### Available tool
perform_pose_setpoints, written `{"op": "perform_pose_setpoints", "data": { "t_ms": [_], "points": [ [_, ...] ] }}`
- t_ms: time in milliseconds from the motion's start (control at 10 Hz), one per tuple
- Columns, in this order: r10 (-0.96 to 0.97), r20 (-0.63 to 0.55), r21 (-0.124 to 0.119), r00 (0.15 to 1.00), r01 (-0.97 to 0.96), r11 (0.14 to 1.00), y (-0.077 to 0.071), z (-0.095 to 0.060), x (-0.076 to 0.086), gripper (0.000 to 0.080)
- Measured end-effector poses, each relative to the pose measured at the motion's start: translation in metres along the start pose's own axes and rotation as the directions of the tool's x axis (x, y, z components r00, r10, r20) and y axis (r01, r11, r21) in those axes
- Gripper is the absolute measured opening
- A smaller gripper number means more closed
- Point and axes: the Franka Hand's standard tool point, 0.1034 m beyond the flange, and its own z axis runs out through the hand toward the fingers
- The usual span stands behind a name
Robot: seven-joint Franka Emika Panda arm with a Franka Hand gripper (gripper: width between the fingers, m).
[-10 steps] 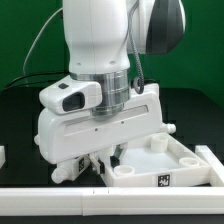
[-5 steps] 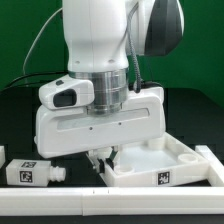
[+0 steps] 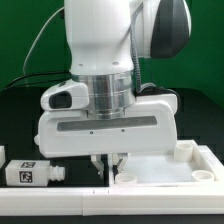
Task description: Assemble square table
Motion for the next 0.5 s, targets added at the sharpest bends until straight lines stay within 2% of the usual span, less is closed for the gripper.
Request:
{"op": "perform_pose_setpoints", "data": {
  "t_ms": [300, 500],
  "points": [
    [0.000, 0.001, -0.046, 1.000, 0.000, 0.999, 0.0005, -0.0005, -0.0002, 0.0056],
    [-0.010, 0.001, -0.047, 1.000, 0.010, 0.999, 0.0006, -0.0004, -0.0002, 0.0081]
  ]
}}
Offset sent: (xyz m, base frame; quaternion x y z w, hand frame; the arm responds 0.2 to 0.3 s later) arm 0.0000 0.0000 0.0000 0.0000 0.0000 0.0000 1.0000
